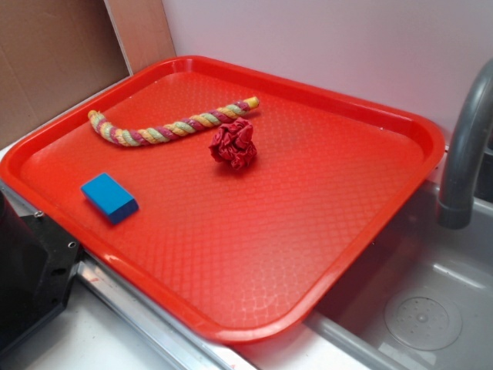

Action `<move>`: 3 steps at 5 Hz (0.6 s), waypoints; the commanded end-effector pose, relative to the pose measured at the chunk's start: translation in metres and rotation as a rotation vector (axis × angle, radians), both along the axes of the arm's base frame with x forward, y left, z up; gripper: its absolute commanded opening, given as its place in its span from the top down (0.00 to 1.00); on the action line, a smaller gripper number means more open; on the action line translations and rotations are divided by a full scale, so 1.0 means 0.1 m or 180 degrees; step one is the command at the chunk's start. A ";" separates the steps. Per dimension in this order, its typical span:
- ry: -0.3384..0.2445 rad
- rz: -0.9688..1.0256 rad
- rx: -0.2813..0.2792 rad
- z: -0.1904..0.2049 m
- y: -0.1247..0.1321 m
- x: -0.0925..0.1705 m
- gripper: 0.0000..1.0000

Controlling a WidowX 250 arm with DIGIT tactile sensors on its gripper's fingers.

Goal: Grab the multicolored rope.

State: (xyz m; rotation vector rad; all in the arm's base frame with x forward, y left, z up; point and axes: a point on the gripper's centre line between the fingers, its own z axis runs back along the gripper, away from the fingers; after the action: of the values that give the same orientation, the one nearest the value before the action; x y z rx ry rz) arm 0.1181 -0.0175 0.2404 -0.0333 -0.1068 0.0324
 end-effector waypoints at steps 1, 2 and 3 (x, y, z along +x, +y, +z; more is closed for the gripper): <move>0.0000 0.0000 0.0000 0.00 0.00 0.00 0.00; -0.0042 -0.0049 0.0240 -0.14 0.15 0.16 0.00; -0.0087 -0.0168 0.0397 -0.32 0.32 0.30 0.00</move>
State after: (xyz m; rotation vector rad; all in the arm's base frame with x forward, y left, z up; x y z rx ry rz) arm 0.1454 0.0134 0.2027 0.0870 -0.1177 -0.0409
